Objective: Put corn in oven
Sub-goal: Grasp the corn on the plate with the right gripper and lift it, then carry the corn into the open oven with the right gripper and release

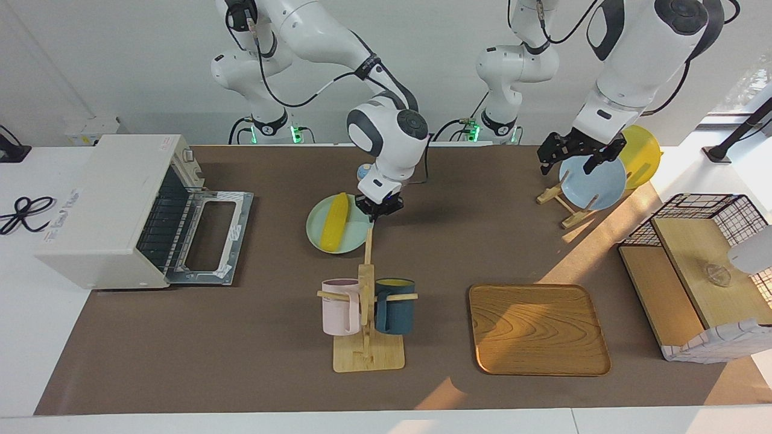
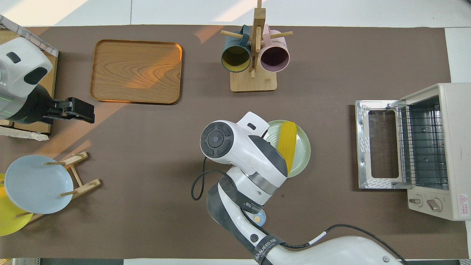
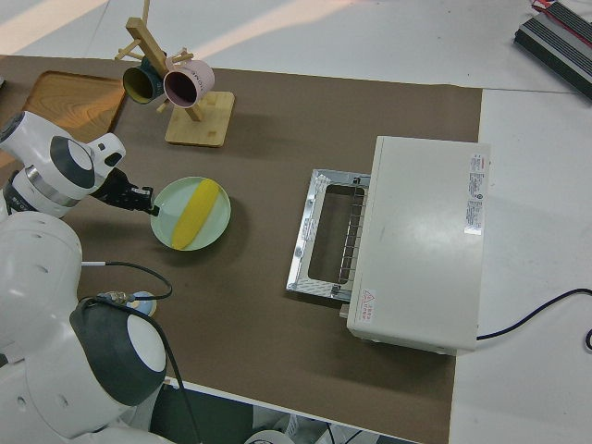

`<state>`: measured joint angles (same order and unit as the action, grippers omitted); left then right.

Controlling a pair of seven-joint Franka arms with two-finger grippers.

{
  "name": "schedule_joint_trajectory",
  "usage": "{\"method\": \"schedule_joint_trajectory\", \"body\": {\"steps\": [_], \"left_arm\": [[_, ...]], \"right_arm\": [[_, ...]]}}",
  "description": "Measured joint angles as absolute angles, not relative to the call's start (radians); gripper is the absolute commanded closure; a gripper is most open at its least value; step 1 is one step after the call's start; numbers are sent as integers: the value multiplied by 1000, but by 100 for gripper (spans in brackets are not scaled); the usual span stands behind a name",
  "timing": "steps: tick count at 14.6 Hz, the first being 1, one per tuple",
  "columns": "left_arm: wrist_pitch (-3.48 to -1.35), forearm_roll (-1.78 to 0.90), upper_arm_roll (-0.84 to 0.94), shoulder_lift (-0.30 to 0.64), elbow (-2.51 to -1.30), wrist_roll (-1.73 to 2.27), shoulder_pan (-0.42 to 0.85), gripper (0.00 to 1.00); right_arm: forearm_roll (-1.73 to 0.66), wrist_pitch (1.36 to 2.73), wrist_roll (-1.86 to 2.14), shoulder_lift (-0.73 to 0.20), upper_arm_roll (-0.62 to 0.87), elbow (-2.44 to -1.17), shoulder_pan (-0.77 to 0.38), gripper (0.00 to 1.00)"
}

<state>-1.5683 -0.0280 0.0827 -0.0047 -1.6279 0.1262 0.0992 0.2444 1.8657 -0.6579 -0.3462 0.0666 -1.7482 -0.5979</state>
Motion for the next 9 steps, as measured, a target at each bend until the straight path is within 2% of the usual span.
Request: {"method": "schedule_joint_trajectory", "body": {"steps": [4,6,9], "left_arm": [[-1568,-28,83,-5,-1628,126,98,0],[-1568,-28,83,-5,-1628,126,93,0],[-1569,-28,83,-5,-1628,126,85,0]], "right_arm": [[257,1718,-494,-241,60,-1758,-390,100],[261,1701,-424,-193,56,-1805,-271,100],[279,1705,-337,-153,56,-1879,-159,100]]}}
